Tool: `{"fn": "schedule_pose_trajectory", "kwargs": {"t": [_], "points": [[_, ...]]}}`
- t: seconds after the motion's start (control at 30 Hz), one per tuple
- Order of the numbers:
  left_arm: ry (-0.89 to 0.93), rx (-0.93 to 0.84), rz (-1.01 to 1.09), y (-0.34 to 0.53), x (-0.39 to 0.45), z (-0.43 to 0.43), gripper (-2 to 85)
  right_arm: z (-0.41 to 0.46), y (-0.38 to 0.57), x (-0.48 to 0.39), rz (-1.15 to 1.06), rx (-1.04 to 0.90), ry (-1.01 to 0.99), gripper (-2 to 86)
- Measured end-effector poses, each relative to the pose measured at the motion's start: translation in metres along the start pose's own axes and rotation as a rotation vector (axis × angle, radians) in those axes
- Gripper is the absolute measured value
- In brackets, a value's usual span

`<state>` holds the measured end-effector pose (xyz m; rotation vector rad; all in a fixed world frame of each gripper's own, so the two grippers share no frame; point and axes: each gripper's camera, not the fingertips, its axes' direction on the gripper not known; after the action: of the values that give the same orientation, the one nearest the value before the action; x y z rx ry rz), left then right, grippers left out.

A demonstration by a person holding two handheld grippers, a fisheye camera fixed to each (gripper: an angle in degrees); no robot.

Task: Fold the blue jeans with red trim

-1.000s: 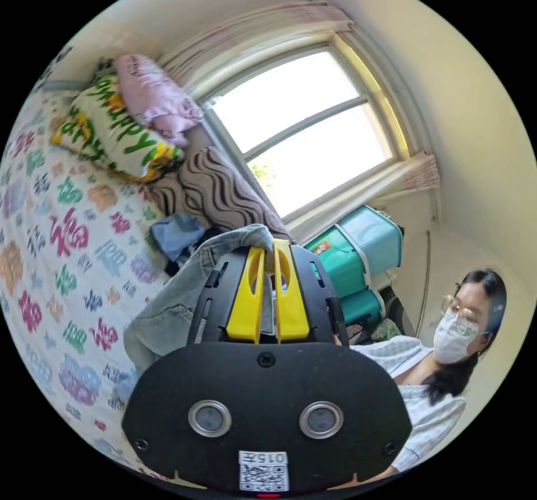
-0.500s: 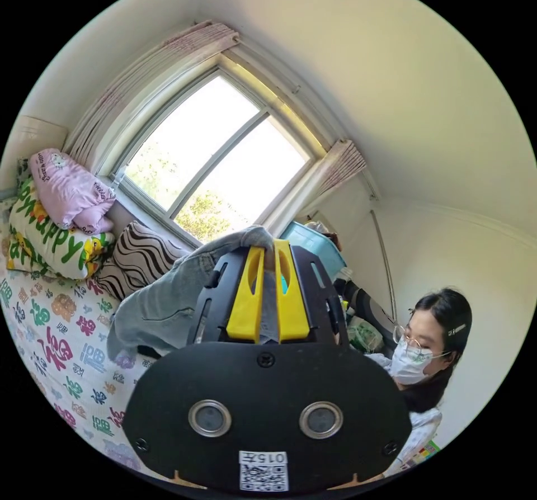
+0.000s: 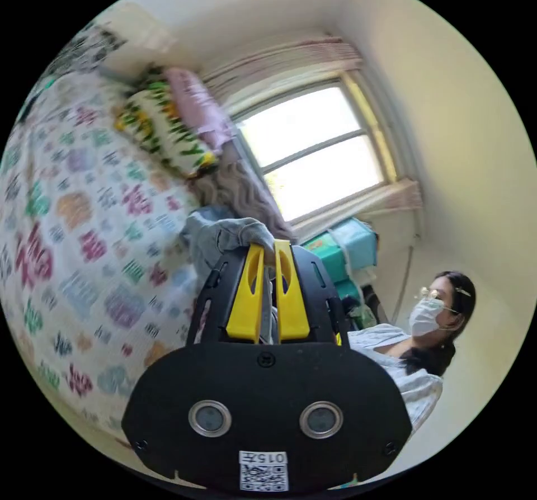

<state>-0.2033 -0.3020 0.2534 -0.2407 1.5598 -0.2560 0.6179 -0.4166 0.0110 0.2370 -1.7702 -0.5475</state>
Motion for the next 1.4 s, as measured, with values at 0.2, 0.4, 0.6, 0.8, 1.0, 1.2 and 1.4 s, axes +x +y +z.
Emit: {"fn": "schedule_pose_trajectory", "kwargs": {"t": [0.2, 0.4, 0.6, 0.8, 1.0, 1.2, 1.4], "points": [[-0.428, 0.057, -0.428, 0.114, -0.175, -0.092, 1.2, 0.276, 0.045, 0.225, 0.447, -0.253, -0.336, 6.2], [-0.288, 0.487, -0.677, 0.273, -0.26, -0.121, 6.8, 0.351, 0.149, 0.326, 0.815, -0.214, -0.496, 6.0], [-0.404, 0.402, -0.859, 0.371, -0.296, -0.085, 16.4, 0.309, 0.21, 0.411, 0.981, -0.145, -0.33, 6.1], [-0.504, 0.087, -0.847, 0.38, -0.342, -0.041, 16.8, 0.32, 0.173, 0.507, 0.874, -0.244, -0.114, 6.2], [-0.567, 0.001, -0.622, 0.37, -0.338, -0.041, 5.8, 0.421, 0.02, 0.587, 0.468, -0.361, 0.01, 10.1], [-0.976, 0.059, -0.188, 0.348, -0.254, -0.034, 5.9, 0.562, -0.097, 0.618, 0.148, -0.551, 0.151, 11.0], [-0.789, 0.096, -0.592, 0.393, -0.328, -0.062, 9.3, 0.671, -0.078, 0.659, 0.036, -0.932, 0.345, 8.4]]}}
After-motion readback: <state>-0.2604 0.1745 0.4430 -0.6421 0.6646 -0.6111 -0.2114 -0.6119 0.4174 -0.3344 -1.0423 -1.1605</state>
